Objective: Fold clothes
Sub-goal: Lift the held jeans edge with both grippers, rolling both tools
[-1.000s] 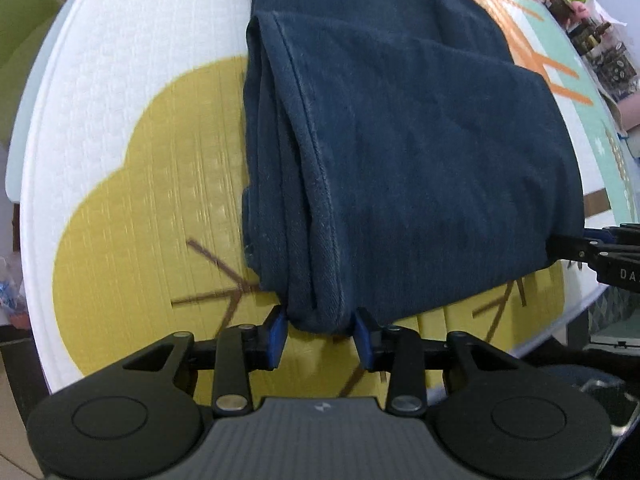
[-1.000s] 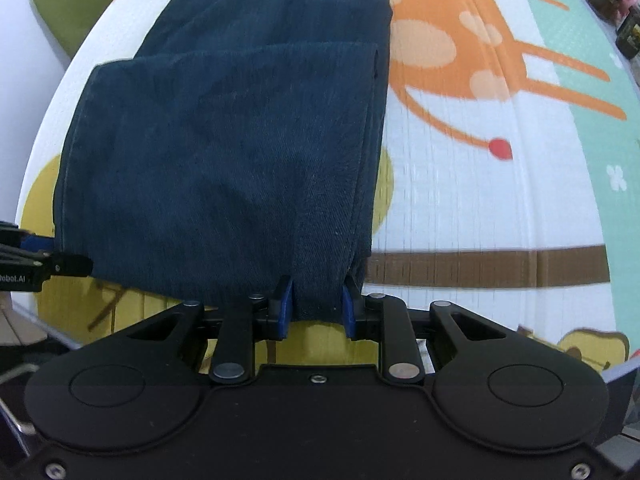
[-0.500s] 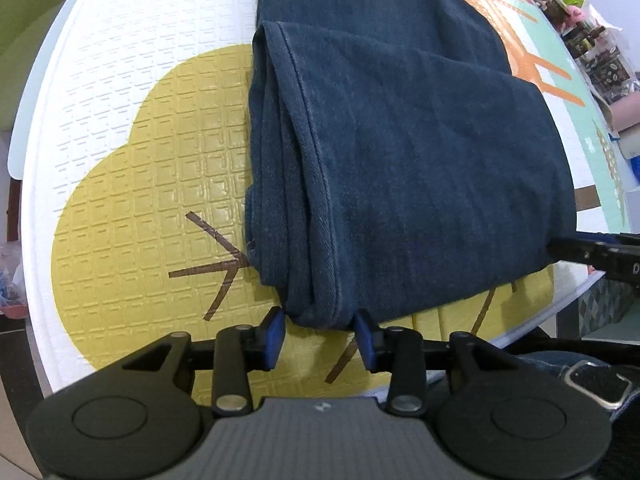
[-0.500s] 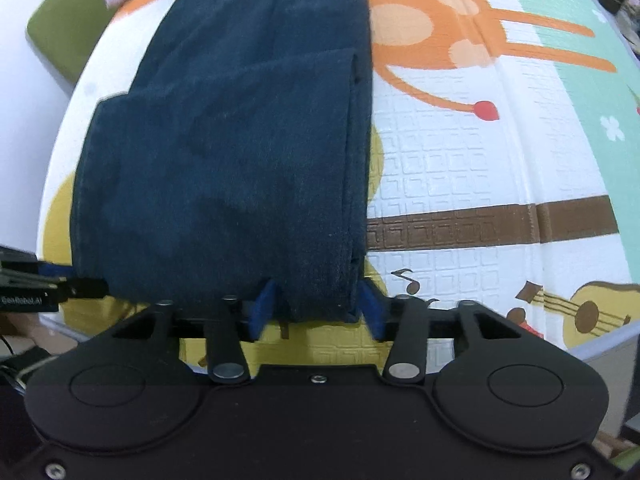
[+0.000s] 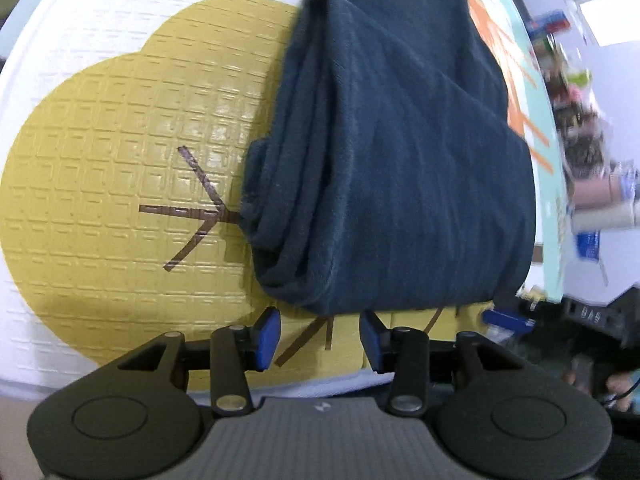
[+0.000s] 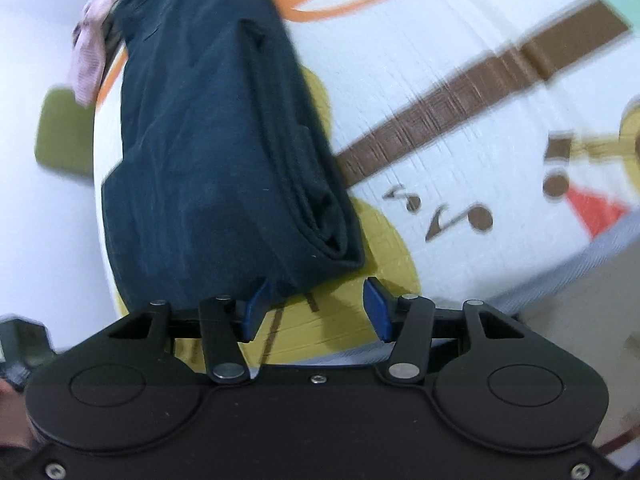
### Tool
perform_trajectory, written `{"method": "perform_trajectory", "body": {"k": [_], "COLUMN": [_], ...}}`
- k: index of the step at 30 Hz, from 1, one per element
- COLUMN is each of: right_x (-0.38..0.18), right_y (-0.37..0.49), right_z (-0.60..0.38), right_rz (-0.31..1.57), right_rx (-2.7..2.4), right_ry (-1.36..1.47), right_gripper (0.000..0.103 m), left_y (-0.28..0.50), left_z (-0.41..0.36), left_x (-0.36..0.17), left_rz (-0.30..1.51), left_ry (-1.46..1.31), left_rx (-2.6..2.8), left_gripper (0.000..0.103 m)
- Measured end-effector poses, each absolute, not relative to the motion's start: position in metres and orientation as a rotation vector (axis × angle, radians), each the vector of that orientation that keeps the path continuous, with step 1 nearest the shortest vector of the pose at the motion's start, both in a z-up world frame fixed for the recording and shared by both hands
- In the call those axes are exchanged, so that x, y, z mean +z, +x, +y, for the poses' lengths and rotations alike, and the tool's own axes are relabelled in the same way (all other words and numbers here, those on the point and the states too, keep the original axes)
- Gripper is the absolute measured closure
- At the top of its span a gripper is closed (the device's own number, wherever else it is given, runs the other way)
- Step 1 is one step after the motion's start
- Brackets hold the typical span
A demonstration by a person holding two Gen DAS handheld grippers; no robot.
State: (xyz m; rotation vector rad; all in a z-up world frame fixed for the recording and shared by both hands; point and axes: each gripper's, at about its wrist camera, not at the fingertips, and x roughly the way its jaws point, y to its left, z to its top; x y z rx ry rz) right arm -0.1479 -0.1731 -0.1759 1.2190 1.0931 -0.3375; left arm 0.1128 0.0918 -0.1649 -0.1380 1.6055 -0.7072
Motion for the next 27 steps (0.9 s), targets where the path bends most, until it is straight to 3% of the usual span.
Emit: {"method": "perform_trajectory", "body": {"k": [13, 27], "right_x": [-0.205, -0.209], "right_y": [-0.157, -0.137], "right_z": [-0.187, -0.197], "right_rz": [0.909, 0.888], "right_rx": [-0.365, -0.381], "right_ry": [1.511, 1.506], "right_gripper": [0.047, 0.045], "left_y": [0.123, 0.129], "left_z": [0.096, 0.094], "left_x": [-0.172, -0.171], "left_rz": [1.536, 1.487], "left_ry": [-0.334, -0.373], "left_rx": [-0.635, -0.613], "left_gripper": [0.052, 0.051]}}
